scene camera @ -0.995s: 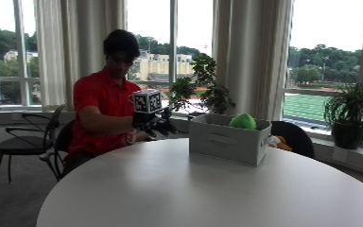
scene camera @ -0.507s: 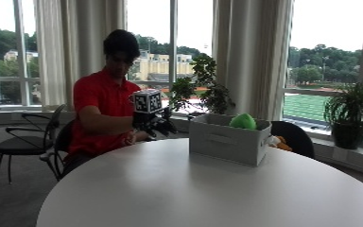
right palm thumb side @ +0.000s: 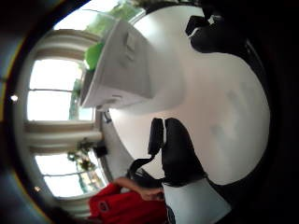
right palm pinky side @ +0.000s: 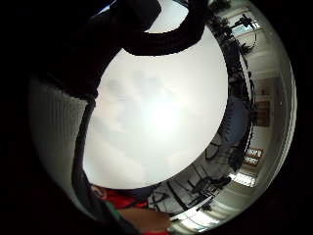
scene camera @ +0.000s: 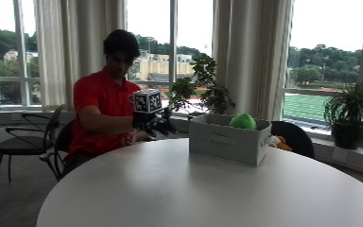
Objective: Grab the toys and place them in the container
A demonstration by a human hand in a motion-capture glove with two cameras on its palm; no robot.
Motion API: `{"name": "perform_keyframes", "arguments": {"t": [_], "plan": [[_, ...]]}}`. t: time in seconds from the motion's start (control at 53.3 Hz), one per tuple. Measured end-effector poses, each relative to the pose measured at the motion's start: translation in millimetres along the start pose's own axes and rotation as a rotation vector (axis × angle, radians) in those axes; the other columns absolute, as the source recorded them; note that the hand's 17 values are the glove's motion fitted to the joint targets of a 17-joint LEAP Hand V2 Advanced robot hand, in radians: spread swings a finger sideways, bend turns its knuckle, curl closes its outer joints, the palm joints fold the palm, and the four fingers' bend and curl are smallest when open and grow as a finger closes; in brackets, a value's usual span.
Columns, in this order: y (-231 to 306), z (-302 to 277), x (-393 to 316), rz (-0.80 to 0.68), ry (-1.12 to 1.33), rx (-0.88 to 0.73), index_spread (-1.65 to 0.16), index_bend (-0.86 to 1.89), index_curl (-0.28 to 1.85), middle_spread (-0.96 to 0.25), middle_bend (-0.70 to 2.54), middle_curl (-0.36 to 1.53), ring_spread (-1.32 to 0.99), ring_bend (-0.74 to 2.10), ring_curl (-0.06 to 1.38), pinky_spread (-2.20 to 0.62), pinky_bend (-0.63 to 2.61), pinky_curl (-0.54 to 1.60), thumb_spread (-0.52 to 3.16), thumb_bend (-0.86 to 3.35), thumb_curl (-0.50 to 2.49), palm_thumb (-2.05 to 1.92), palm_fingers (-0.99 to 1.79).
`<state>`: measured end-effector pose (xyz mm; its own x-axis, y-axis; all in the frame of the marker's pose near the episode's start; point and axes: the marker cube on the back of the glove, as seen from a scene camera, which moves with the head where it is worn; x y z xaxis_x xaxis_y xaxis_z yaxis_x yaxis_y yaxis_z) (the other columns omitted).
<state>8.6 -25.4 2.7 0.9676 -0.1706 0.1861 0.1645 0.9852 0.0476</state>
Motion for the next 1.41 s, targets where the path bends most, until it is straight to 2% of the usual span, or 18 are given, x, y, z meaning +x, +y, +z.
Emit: {"name": "perform_keyframes", "arguments": {"t": [0.075, 0.375, 1.408], "plan": [[-1, 0, 5, -0.033, 0.039, 0.01, -0.43, 0.42, 0.48, -0.15, 0.18, 0.31, -0.13, 0.2, 0.33, 0.06, 0.57, 0.34, 1.3, -0.01, 0.35, 0.09, 0.15], [3, 1, -1, 0.004, -0.007, -0.007, -0.43, 0.42, 0.48, -0.15, 0.18, 0.31, -0.13, 0.2, 0.33, 0.06, 0.57, 0.34, 1.3, -0.01, 0.35, 0.08, 0.15], [2, 8, -7, -0.006, -0.016, -0.026, -0.43, 0.4, 0.48, -0.16, 0.18, 0.3, -0.14, 0.21, 0.34, 0.07, 0.6, 0.35, 1.3, -0.01, 0.36, 0.09, 0.16]]}}
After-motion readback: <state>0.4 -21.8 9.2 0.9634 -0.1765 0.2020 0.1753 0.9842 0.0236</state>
